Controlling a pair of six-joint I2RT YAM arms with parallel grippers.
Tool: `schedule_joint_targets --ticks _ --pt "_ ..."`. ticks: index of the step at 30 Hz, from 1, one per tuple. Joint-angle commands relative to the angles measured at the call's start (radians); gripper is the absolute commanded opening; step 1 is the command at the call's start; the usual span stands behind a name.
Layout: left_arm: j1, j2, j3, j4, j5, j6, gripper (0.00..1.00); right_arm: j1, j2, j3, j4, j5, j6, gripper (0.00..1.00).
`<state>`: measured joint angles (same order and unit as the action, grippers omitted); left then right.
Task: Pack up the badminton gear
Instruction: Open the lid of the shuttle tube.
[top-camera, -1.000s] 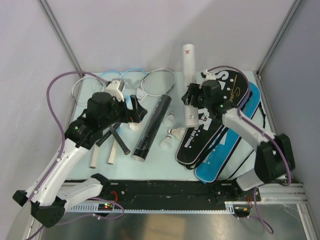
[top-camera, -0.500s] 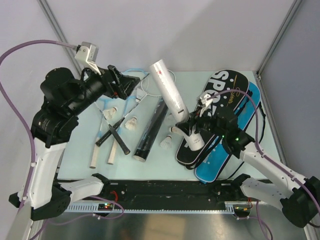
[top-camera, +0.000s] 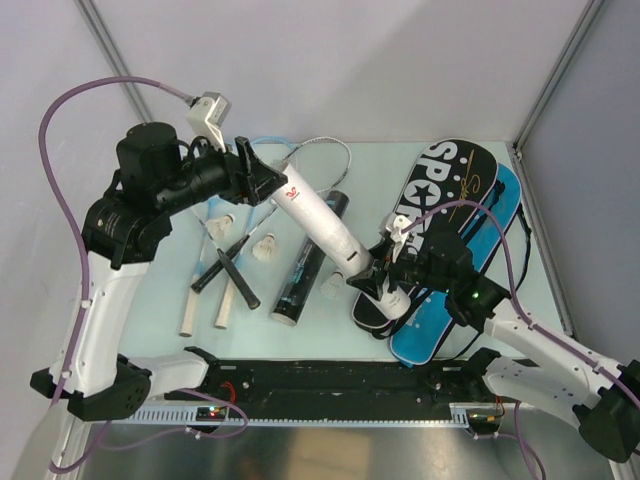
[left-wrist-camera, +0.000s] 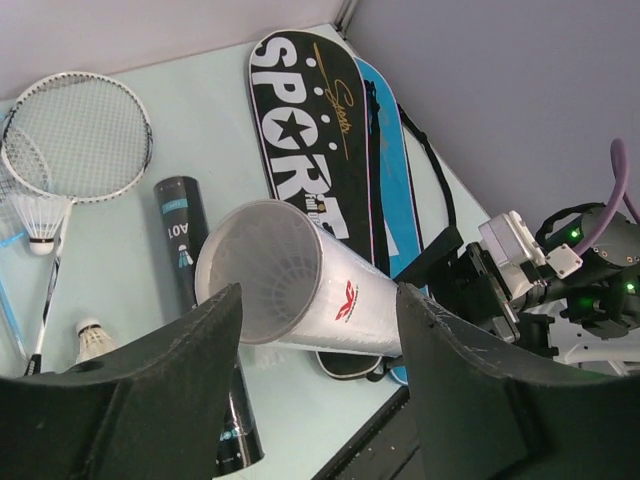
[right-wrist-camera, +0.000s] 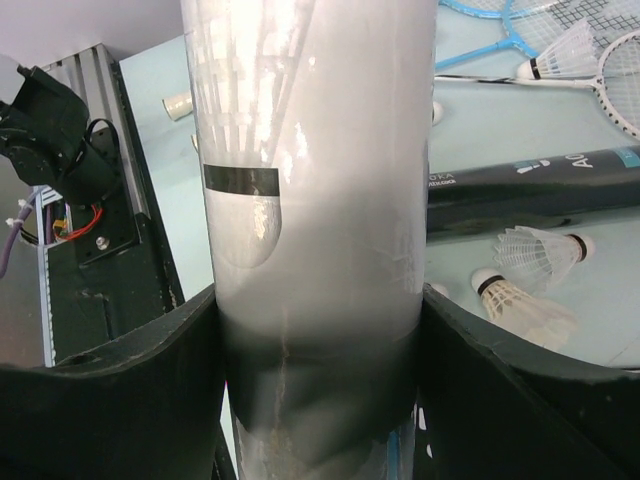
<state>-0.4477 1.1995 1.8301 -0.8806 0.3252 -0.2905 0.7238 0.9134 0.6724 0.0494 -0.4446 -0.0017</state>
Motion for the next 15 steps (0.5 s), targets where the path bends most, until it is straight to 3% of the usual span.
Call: schedule_joint_targets --ticks 1,9,15 --pt "0.022 -0.003 -0.008 -0.017 0.065 -0.012 0.66 0.011 -0.045 -0.010 0.051 -0.021 -0.032 0.45" --pt "0.048 0.032 -0.033 -0.017 0.162 -0.036 0.53 0.017 -0.048 -0.020 0.049 -0.016 -0.050 0.45" --pt "0.053 0.044 -0.065 -0.017 0.223 -0.043 0.36 0.016 -0.046 -0.022 0.052 -0.012 -0.058 0.45"
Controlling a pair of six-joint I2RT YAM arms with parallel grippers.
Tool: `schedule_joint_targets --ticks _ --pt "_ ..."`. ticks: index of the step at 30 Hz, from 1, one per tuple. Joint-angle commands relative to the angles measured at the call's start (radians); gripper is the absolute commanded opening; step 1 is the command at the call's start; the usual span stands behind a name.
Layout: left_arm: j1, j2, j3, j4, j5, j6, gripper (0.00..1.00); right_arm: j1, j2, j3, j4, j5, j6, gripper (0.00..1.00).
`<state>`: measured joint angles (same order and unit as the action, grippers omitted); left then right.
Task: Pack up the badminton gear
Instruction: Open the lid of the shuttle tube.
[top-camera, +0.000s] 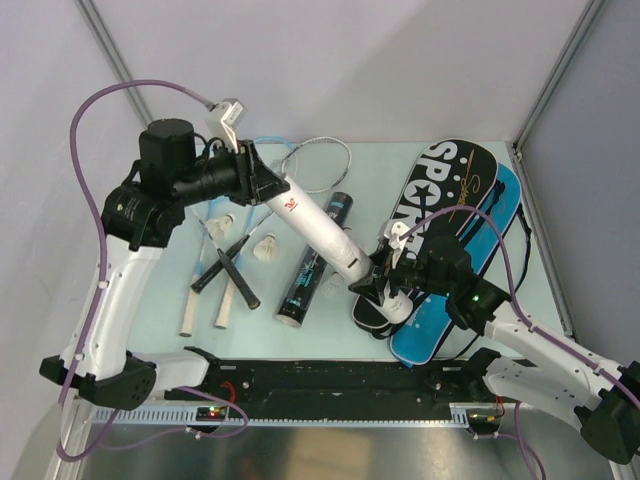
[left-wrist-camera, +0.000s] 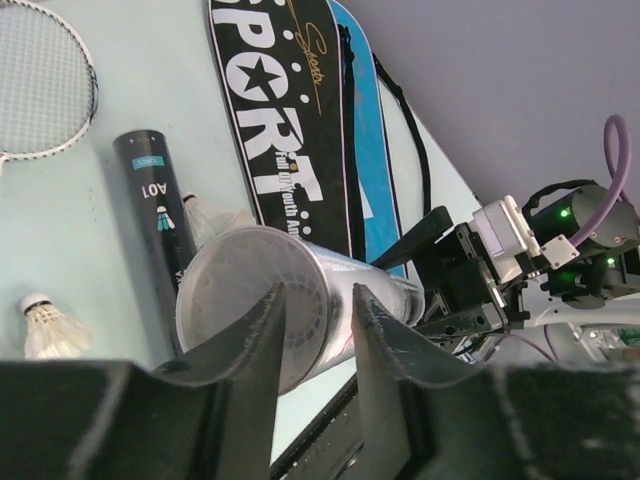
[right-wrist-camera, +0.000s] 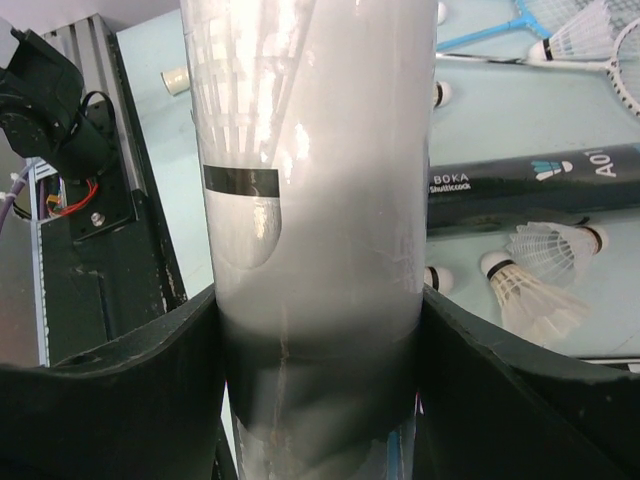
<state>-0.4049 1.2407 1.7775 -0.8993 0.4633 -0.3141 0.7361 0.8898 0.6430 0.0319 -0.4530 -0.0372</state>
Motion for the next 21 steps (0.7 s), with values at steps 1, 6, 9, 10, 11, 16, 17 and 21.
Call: schedule_joint_targets --ticks 1,6,9,10,11,16,17,21 --pt "0.013 0.004 -0.015 0.003 0.091 -0.020 0.31 0.004 -0.021 0.006 0.070 0.000 -0.024 0.44" --pt "0.053 0.007 -0.004 0.002 0.098 -0.031 0.02 0.004 -0.012 -0.009 0.058 0.023 -0.038 0.44" --pt "0.112 0.010 0.006 0.003 0.105 -0.054 0.00 0.004 -0.029 -0.022 0.031 0.045 -0.047 0.44" --pt "0.137 0.014 0.015 0.003 0.111 -0.069 0.00 0.004 -0.040 -0.027 0.026 0.055 -0.050 0.44" --pt "0.158 0.018 0.022 0.005 0.117 -0.078 0.00 0.005 -0.048 -0.034 0.024 0.062 -0.055 0.44" --pt "0.178 0.044 0.059 0.009 0.148 -0.100 0.00 0.000 -0.087 -0.050 0.002 0.089 -0.081 0.43" --pt "0.179 0.046 0.061 0.010 0.148 -0.102 0.00 -0.001 -0.092 -0.054 0.002 0.088 -0.082 0.43" --pt "0.181 0.041 0.065 0.010 0.127 -0.097 0.00 -0.007 -0.104 -0.069 0.000 0.073 -0.086 0.43"
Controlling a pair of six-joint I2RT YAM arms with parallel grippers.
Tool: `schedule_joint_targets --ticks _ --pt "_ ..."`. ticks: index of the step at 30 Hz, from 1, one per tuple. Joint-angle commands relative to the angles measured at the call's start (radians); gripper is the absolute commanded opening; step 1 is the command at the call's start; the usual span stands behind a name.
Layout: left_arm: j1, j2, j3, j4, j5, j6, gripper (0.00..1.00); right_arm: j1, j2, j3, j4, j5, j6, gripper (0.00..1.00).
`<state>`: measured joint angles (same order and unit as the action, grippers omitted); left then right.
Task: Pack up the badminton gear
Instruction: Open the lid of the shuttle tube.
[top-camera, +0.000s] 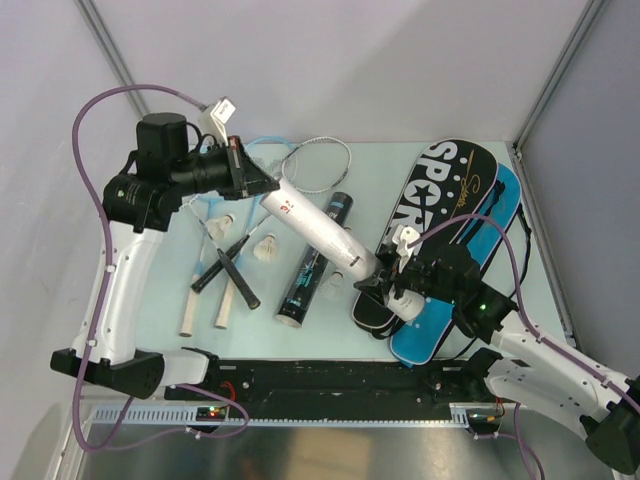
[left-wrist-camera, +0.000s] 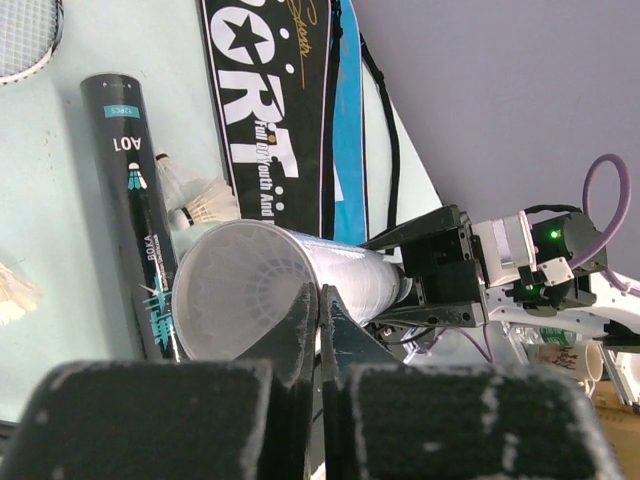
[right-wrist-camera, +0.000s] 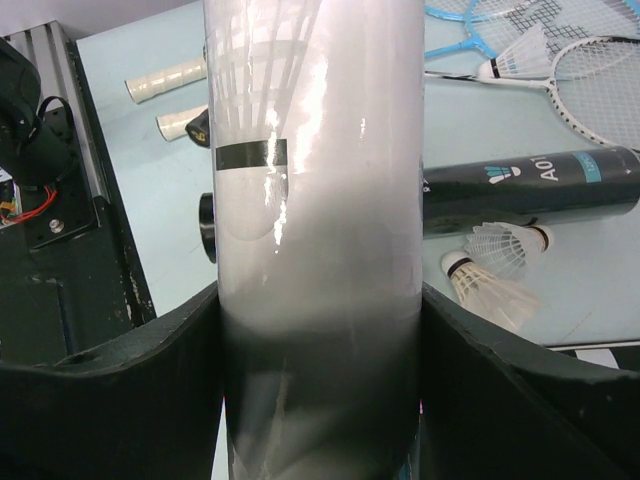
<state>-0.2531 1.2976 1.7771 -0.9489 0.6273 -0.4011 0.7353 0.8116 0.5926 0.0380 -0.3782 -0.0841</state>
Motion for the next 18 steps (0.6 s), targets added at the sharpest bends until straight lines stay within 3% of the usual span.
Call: schedule_joint_targets --ticks 1,9,15,17,18 --pt "0.030 -0.019 0.066 0.060 -0.045 -0.007 0.00 -0.007 -0.027 -0.020 -0.012 -0.003 -0.040 0.43" --pt "0.059 -0.038 0.095 0.059 -0.164 0.018 0.00 -0.022 -0.031 -0.031 -0.062 0.009 -0.032 0.43" --pt "0.067 -0.009 0.115 0.059 -0.151 0.019 0.00 -0.021 -0.046 -0.047 -0.062 0.000 -0.018 0.43" --pt "0.069 0.006 0.101 0.059 -0.099 0.027 0.11 -0.020 -0.050 -0.048 -0.055 -0.008 -0.016 0.43" --pt "0.070 0.011 0.083 0.059 -0.073 0.027 0.28 -0.021 -0.054 -0.048 -0.053 -0.010 -0.017 0.43"
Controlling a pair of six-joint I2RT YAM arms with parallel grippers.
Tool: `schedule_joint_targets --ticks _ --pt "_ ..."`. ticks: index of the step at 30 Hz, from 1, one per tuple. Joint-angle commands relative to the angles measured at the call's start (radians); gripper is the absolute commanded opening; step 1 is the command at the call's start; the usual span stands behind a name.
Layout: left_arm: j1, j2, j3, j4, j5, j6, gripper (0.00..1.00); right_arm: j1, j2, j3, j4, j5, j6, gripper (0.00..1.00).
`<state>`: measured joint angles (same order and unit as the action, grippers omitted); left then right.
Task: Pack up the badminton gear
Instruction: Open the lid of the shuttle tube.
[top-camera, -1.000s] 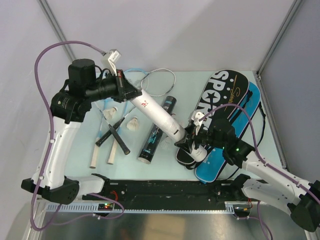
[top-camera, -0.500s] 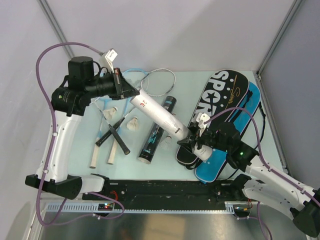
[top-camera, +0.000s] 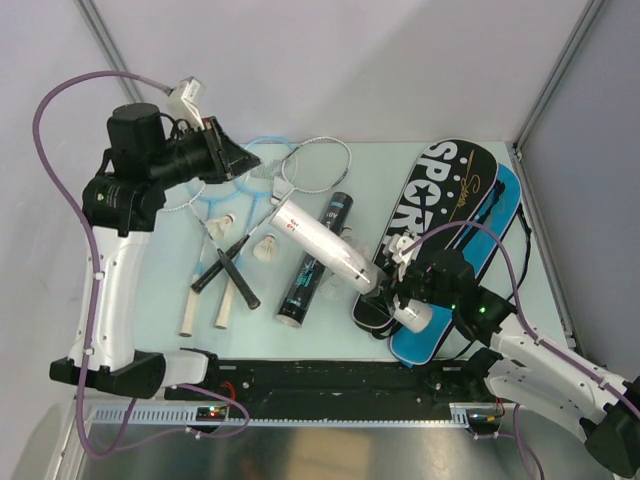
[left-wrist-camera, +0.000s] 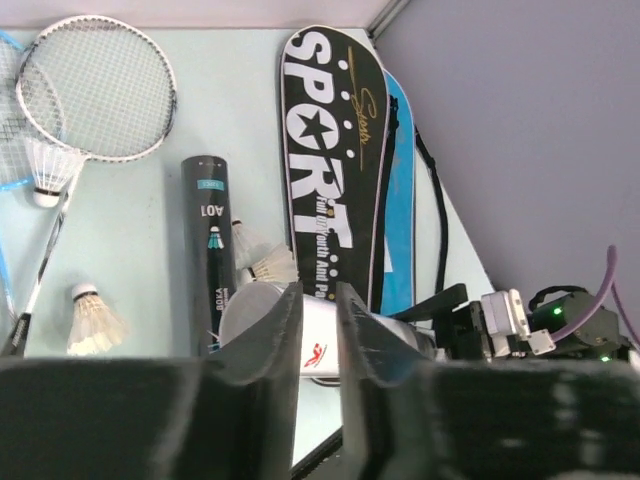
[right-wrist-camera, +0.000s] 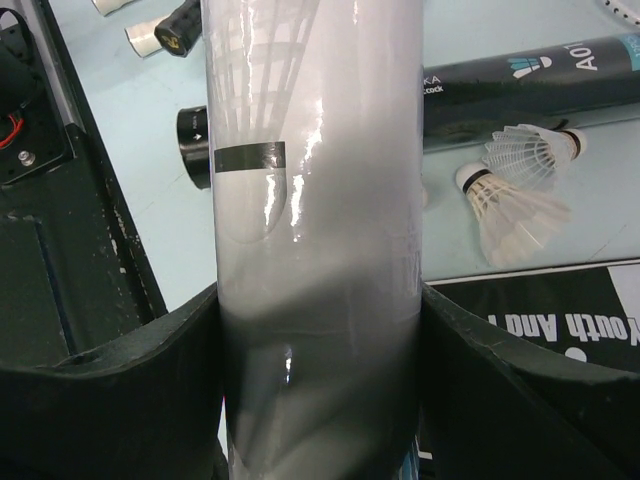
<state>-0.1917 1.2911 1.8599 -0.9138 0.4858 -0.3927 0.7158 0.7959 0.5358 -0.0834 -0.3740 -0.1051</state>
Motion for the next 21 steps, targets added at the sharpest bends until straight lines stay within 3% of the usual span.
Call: schedule_joint_targets --ticks 1,3,7,21 --pt "0.009 0.023 -0.016 0.023 0.098 0.014 0.40 -0.001 -0.042 0.009 0.070 -0.015 0.003 0.43" --pt "0.009 0.025 -0.064 0.024 0.148 0.016 0.53 -0.001 -0.052 0.009 0.072 -0.010 0.000 0.43" --pt "0.007 -0.002 -0.151 0.024 0.177 0.037 0.63 -0.001 -0.074 0.009 0.090 0.007 -0.002 0.42" --pt "-0.061 -0.025 -0.231 0.045 0.280 0.018 0.65 -0.002 -0.077 0.009 0.197 0.002 -0.006 0.42"
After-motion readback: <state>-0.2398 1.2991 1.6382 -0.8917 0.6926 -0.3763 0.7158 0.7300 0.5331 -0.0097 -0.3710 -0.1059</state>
